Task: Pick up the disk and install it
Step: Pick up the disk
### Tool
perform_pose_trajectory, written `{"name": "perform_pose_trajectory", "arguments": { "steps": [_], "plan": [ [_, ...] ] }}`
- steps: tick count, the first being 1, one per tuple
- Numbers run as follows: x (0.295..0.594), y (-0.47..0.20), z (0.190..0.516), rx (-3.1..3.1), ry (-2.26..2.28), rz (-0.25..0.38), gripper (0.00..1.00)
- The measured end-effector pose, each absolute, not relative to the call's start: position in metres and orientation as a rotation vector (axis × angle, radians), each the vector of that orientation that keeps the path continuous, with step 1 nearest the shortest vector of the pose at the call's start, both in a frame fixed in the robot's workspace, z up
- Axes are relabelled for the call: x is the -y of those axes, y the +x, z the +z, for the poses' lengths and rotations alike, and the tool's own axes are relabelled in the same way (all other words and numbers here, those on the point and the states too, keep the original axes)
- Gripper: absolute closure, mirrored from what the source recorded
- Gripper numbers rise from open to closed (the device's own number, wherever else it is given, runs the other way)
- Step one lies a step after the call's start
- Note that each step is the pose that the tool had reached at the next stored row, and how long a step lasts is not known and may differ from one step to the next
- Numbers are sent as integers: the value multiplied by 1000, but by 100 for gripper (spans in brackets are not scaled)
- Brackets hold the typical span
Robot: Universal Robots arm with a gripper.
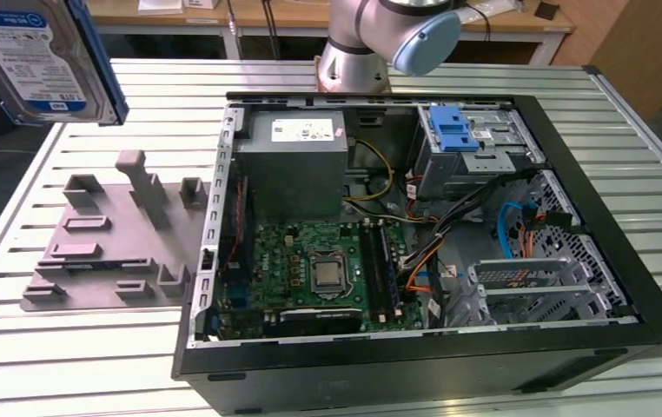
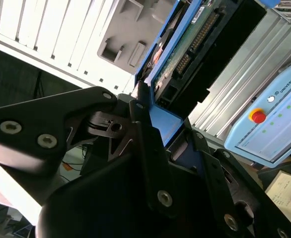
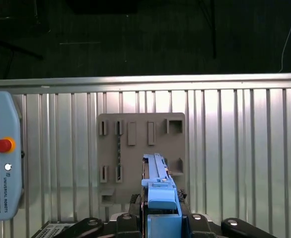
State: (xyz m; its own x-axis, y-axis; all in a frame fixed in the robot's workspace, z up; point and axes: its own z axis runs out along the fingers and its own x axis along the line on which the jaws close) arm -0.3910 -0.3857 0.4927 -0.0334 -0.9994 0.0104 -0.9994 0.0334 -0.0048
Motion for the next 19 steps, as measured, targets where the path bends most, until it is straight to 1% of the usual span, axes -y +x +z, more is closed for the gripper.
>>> {"name": "perform_pose_trajectory", "arguments": {
  "steps": [19],
  "plan": [
    [408, -342, 493, 2252, 2178, 9, 64]
  ]
}}
